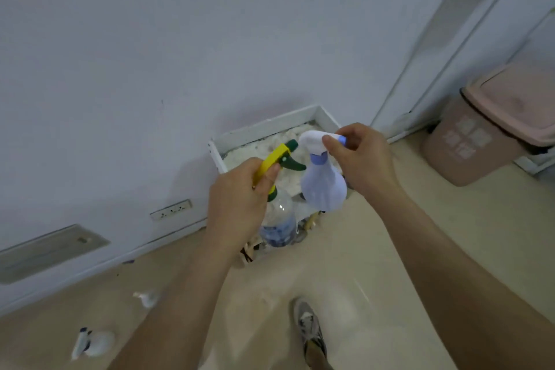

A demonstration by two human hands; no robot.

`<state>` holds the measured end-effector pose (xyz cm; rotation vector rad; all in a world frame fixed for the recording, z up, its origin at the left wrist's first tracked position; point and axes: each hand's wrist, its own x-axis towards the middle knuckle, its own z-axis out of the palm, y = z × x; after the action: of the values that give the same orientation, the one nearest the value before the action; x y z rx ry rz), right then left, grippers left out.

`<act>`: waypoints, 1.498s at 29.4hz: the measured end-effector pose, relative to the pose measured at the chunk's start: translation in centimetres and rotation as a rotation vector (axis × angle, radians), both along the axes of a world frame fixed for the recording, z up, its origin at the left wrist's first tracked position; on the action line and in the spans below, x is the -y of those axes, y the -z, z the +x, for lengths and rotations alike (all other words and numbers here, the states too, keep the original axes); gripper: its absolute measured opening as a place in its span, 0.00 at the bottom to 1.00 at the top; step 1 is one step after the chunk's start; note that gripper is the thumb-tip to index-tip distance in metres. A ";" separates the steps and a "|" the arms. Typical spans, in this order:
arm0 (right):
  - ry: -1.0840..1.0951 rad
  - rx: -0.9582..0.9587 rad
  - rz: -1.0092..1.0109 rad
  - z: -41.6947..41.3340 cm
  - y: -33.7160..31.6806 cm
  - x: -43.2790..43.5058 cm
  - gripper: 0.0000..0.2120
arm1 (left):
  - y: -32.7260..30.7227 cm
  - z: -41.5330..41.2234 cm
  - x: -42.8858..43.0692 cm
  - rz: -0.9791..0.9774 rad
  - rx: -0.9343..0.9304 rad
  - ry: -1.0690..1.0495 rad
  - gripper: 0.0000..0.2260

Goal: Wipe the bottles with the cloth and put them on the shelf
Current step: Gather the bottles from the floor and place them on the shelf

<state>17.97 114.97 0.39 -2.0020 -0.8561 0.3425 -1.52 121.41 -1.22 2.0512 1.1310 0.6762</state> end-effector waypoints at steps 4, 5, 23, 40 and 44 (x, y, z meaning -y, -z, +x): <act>-0.104 0.032 -0.015 5.3 4.0 -4.4 0.04 | 3.7 5.6 -4.3 -0.071 0.033 -0.141 0.15; -0.136 0.033 -0.022 6.0 5.1 -5.4 0.04 | 4.5 6.7 -5.0 -0.074 0.033 -0.161 0.14; -0.393 0.387 -0.106 10.5 10.2 -14.2 0.23 | 9.3 12.5 -13.2 -0.223 0.018 -0.318 0.21; -1.010 -0.453 -0.617 -30.2 28.1 -15.6 0.09 | 27.9 -35.7 -0.4 -0.467 -0.466 -0.850 0.16; -1.031 -0.216 -0.972 -37.5 43.3 -15.3 0.23 | 42.3 -42.1 -0.9 -0.620 -0.537 -0.706 0.11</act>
<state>-19.55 130.30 -42.93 -2.0626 -1.7465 1.7947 -43.67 122.34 -43.50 1.2962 2.1025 0.0231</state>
